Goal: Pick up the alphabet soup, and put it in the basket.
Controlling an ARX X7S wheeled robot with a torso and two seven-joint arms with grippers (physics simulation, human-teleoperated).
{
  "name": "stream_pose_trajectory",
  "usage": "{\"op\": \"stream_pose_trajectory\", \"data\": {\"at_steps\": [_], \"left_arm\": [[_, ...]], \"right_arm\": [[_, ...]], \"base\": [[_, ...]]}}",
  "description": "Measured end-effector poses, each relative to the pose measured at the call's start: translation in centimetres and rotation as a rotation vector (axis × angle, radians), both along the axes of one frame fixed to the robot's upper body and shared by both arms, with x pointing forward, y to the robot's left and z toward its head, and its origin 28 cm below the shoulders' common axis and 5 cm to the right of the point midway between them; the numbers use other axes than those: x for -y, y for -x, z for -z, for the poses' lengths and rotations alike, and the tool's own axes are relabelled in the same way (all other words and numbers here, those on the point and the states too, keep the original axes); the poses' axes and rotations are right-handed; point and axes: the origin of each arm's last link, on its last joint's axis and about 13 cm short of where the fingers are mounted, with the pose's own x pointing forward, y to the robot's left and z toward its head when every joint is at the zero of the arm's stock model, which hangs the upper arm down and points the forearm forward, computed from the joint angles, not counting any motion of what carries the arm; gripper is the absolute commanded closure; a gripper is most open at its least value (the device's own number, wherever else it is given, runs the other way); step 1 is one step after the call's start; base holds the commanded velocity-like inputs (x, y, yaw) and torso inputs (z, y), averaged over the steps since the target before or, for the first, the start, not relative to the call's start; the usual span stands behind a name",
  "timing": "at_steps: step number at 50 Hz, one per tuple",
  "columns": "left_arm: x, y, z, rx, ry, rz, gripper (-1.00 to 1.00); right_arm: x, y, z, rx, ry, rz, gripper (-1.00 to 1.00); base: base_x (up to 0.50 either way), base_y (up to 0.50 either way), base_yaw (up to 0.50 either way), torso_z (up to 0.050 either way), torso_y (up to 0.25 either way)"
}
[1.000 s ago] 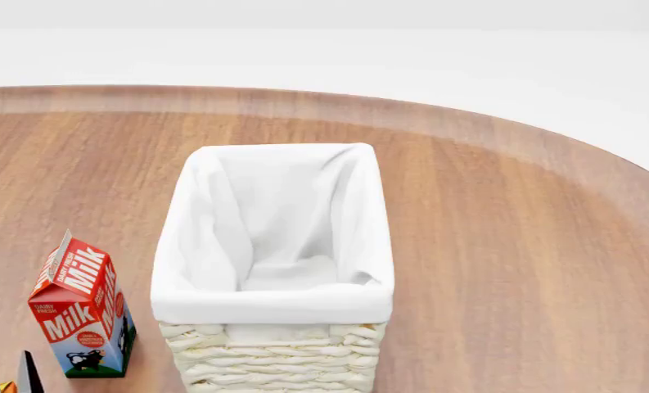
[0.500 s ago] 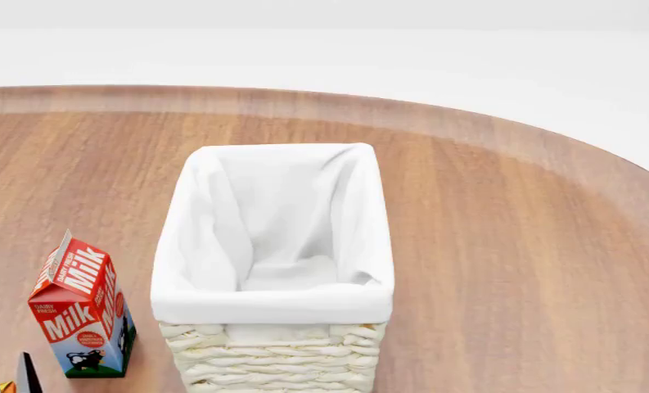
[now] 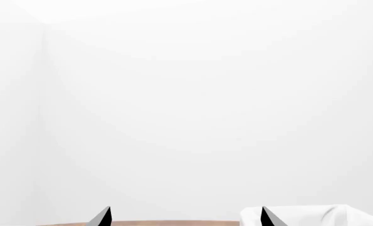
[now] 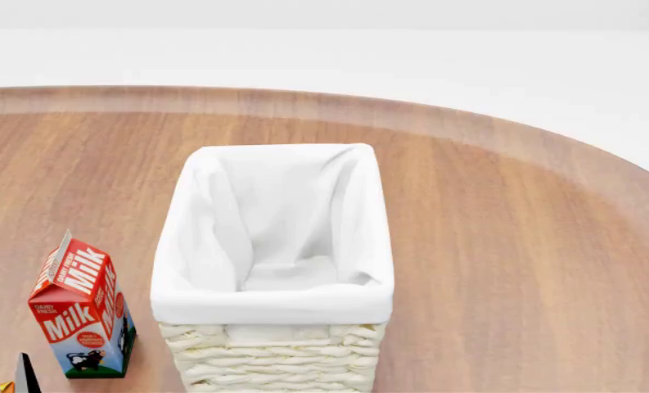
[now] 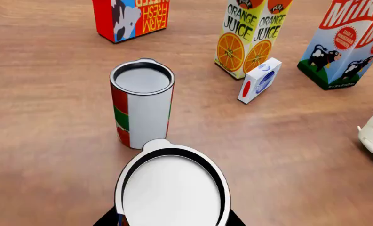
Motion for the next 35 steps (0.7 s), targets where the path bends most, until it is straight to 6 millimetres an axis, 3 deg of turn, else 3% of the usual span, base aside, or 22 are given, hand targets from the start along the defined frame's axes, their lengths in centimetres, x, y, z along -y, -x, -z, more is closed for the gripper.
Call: {"op": "stream_pose_trajectory", "data": {"at_steps": [11, 35], "left_arm": [[-0.1, 0.0, -0.1, 0.001, 0.003, -0.003, -1.0], [-0.1, -0.1, -0.1, 0.001, 0.006, -0.005, -1.0]], "right_arm": [[-0.2, 0.4, -0.7, 0.008, -0.06, 0.043, 1.0], [0.7, 2.3, -5.6, 0.104, -0.307, 0.112, 1.0]], "base": [[0.0, 0.0, 0.0, 0.0, 0.0], [0.0, 0.0, 0.0, 0.0, 0.0]]}}
